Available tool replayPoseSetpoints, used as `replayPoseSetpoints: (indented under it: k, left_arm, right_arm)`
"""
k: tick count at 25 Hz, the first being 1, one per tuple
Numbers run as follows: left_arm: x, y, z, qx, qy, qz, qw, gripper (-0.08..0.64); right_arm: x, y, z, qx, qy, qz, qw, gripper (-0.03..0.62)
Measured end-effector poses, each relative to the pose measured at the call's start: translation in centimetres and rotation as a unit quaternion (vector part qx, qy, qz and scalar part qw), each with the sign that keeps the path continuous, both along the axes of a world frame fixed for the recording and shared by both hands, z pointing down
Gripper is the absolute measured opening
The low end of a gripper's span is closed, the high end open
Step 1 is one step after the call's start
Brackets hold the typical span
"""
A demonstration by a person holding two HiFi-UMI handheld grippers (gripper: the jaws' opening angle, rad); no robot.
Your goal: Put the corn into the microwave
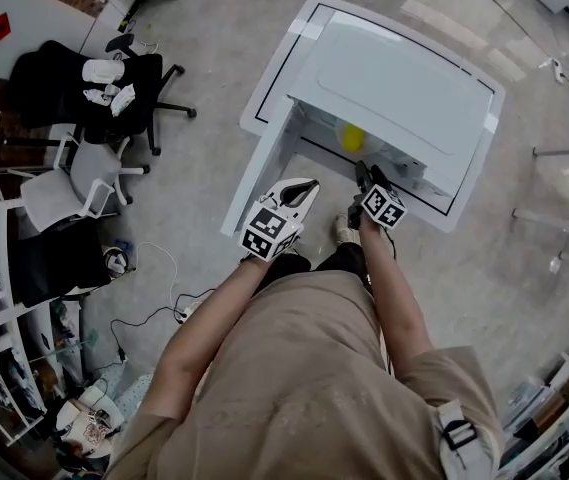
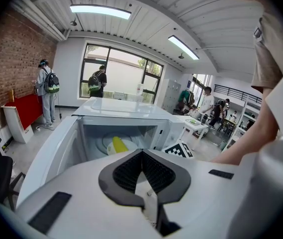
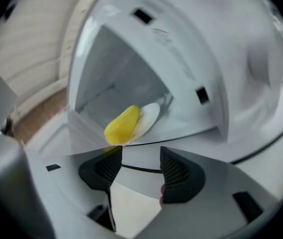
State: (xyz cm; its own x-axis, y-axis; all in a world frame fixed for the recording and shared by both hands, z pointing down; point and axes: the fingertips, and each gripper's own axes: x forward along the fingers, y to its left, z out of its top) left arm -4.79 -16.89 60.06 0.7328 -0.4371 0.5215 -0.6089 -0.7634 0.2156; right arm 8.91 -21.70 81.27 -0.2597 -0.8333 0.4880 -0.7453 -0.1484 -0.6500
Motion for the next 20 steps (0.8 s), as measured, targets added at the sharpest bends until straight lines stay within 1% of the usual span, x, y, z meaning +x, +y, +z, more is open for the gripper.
replayPoseSetpoints:
  k: [1,2,3,4,5,6,10,14,20]
  left_arm:
    - [0.0,0.1,0.0,-0.001,0.000,0.000,1.0000,0.006]
    - [0.0,0.1,0.0,-0.001,-0.001,0.000,1.0000,0.006]
    - [0.1,0.2,0.0,-0.001,-0.001,0.000,1.0000,0.006]
    - [0.1,0.3,0.0,-0.001,-0.001,0.001,1.0000,0.006]
    - [0.1,0.5,-0.1,-0.001,-0.001,0.000,1.0000,0.006]
    - [0.1,0.7,-0.1,-0.002,0.000,0.000,1.0000,0.006]
    - [0.0,1.0,0.1,-0.005,-0.003,-0.002,1.0000,0.006]
    - [-0.2,1.5,0.6,-0.008,-0.010,-0.003,0.9999,0.006]
    - [-1.3,1.6,0.8,-0.009,-0.014,-0.012,0.9998,0.006]
  right_arm:
    - [-0.3,0.2,-0.1,0.004,0.086,-0.033,0.996,0.233]
    - [-0.5,0.1,-0.4,0.009,0.168,-0.059,0.984,0.245]
    - [-0.5,-0.1,-0.7,0.013,0.234,-0.075,0.969,0.253]
    - [-0.6,-0.4,-1.1,0.018,0.278,-0.082,0.957,0.255]
    - [-0.7,-0.8,-1.6,0.023,0.302,-0.086,0.949,0.259]
    - [-1.0,-1.2,-1.9,0.027,0.309,-0.090,0.946,0.262]
    - [-2.6,-2.7,-1.8,0.026,0.321,-0.113,0.940,0.268]
    - [-2.2,-3.7,-1.7,0.019,0.333,-0.094,0.938,0.269]
    - [-2.1,-5.5,-1.4,0.016,0.354,-0.102,0.929,0.268]
